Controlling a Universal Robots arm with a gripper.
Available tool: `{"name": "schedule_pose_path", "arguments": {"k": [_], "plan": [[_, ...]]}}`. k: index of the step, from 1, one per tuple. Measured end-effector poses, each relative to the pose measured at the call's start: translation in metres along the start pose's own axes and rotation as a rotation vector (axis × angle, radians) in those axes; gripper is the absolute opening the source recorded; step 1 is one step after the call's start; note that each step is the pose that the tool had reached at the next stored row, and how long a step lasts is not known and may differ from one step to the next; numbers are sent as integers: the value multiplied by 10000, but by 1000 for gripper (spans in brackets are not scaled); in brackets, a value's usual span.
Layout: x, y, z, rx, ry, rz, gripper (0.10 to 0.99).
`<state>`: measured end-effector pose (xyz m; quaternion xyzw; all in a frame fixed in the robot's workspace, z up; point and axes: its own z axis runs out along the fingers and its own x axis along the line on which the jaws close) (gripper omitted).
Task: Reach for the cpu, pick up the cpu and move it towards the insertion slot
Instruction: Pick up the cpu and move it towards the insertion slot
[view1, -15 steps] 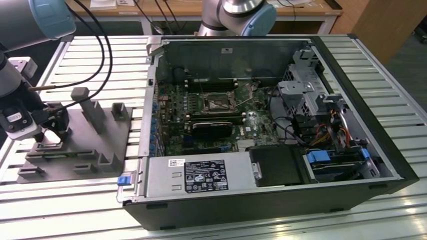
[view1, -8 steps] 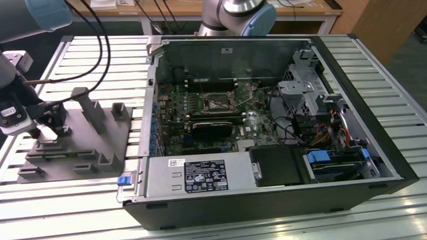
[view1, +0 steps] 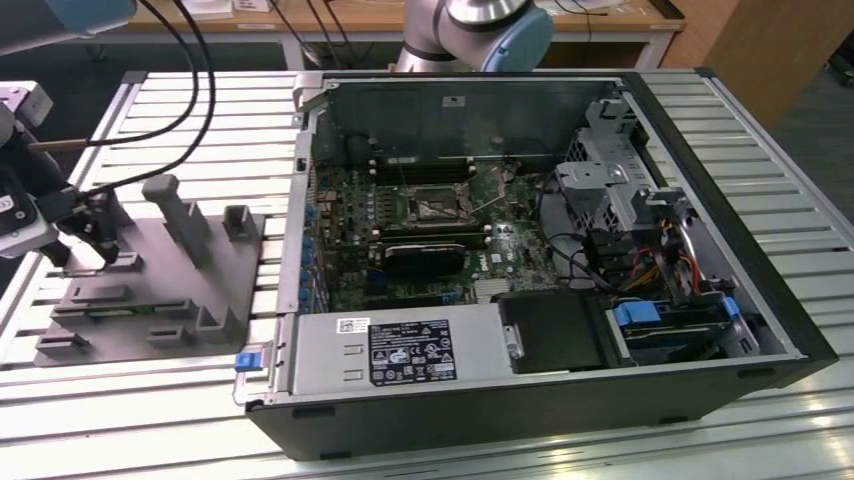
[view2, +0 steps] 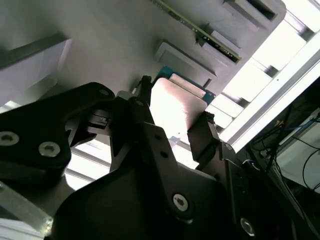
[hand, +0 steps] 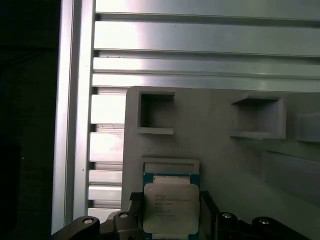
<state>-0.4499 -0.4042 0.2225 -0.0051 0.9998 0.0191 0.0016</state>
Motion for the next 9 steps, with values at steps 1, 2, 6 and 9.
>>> {"name": "schedule_pose_path", "arguments": {"k": [1,2,6,9], "plan": [[0,1,-29,-1,-1,0,541],[0,2,-58,-1,-2,0,541],[-1,6,-166,0,-1,0,541],[-1,9,-246,0,-2,0,541]]}}
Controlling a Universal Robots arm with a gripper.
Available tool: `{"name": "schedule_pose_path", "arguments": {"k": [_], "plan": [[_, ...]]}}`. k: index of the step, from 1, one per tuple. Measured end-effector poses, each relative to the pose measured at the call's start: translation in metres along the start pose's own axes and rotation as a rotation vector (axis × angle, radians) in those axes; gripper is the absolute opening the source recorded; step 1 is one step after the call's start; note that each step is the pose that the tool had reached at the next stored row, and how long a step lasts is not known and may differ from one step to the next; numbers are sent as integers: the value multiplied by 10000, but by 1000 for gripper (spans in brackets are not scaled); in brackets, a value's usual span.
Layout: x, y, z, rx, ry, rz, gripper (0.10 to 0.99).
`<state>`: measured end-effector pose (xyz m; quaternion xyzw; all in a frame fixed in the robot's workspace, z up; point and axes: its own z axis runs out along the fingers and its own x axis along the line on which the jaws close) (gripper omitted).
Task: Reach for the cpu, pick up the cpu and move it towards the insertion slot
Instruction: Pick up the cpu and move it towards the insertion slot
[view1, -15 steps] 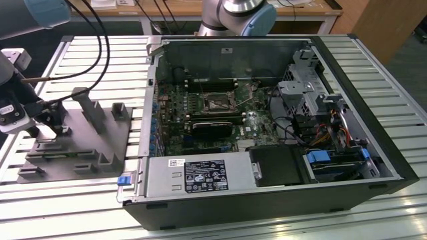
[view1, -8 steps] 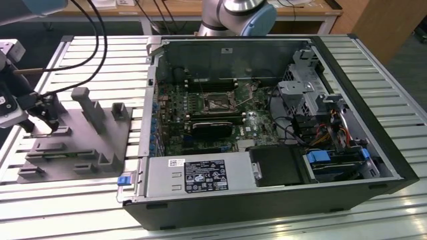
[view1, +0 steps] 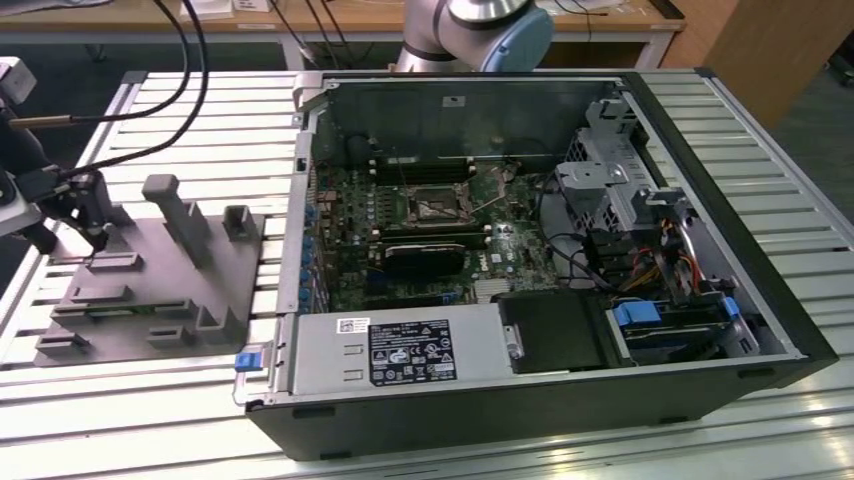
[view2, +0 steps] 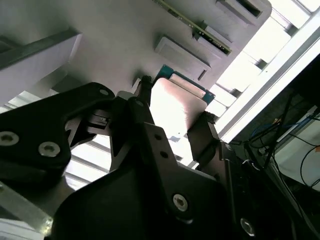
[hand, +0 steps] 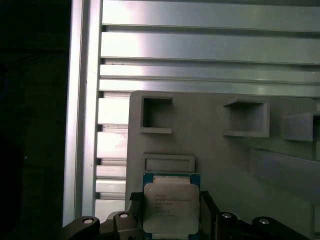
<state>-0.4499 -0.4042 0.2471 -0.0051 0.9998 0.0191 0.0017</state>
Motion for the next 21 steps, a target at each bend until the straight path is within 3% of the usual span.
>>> {"name": "schedule_pose_path", "arguments": {"k": [21], "plan": [[-2,24,-613,0,-31,-1,541]]}}
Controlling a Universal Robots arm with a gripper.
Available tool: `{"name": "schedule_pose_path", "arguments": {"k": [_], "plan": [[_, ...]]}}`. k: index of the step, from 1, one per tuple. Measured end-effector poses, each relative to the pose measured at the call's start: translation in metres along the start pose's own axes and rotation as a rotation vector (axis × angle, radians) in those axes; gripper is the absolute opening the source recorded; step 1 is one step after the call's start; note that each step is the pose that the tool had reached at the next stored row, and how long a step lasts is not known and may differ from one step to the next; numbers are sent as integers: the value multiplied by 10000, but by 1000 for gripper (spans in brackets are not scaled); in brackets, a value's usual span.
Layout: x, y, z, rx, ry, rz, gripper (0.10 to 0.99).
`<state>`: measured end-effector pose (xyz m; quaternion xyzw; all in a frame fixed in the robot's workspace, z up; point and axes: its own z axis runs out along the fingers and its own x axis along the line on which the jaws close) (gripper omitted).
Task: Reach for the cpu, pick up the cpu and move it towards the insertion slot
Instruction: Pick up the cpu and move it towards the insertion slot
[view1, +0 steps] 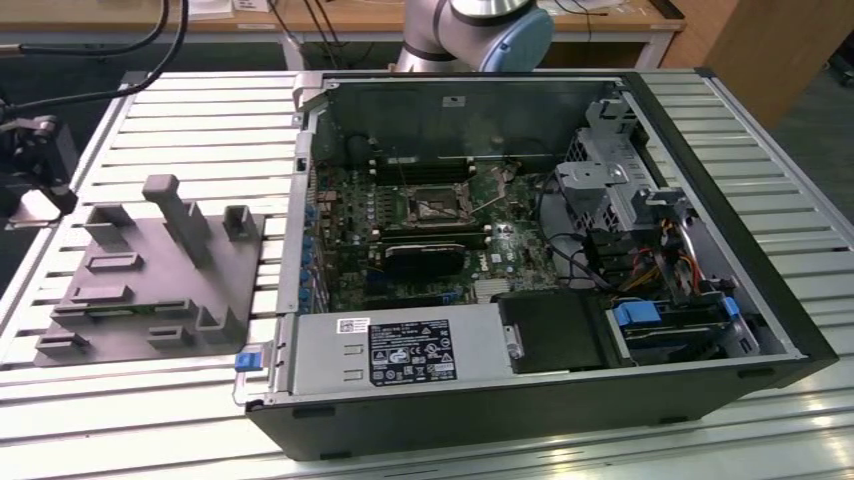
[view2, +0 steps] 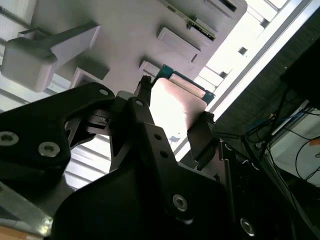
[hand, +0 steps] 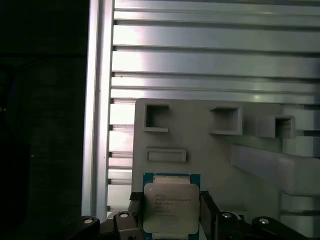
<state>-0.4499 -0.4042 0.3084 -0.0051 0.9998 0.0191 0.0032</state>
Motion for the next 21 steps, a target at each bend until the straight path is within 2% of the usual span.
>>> {"name": "schedule_pose_path", "arguments": {"k": [21], "plan": [[-5,27,-708,0,-50,-2,541]]}}
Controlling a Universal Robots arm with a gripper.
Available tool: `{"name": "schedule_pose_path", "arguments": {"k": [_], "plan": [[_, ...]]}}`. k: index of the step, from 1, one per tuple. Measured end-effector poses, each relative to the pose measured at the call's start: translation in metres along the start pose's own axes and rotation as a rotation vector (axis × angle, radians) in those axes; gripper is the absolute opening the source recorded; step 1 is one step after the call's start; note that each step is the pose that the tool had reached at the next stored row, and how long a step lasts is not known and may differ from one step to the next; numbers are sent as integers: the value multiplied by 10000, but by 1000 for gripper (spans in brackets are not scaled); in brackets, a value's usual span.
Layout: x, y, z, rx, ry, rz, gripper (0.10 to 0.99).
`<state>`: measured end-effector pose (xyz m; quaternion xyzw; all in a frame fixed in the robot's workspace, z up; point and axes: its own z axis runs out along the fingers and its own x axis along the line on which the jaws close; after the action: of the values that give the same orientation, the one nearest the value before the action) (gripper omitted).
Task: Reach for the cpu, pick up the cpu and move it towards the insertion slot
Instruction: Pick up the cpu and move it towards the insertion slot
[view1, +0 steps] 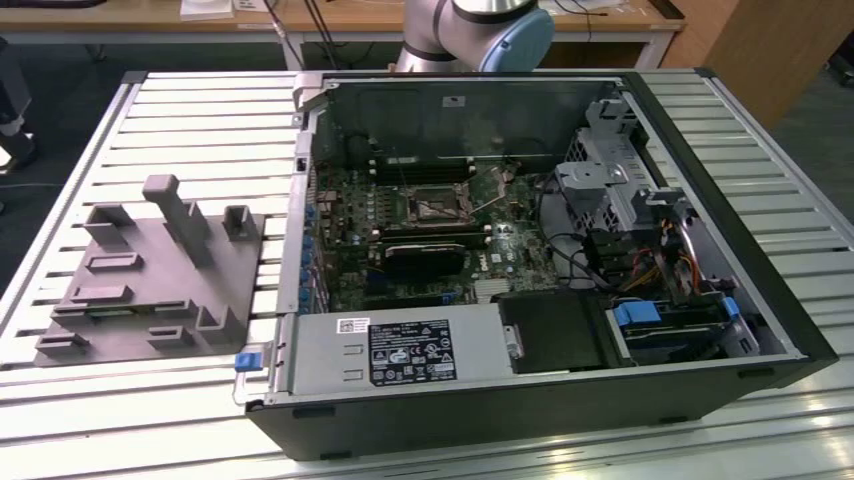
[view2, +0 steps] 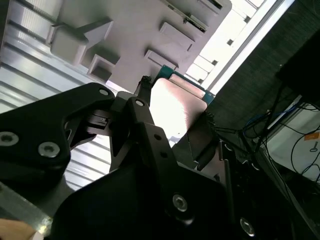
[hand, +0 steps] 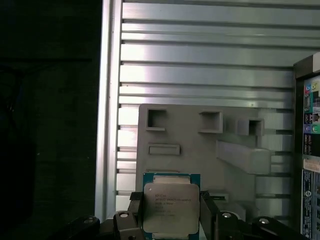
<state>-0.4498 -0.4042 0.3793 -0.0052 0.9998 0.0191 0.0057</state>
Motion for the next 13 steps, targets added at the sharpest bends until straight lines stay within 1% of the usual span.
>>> {"name": "schedule_pose_path", "arguments": {"k": [5,11,13], "plan": [[-2,6,-155,0,-17,-1,541],[-4,7,-160,1,-17,-1,541],[-25,6,-160,1,-16,0,541]]}}
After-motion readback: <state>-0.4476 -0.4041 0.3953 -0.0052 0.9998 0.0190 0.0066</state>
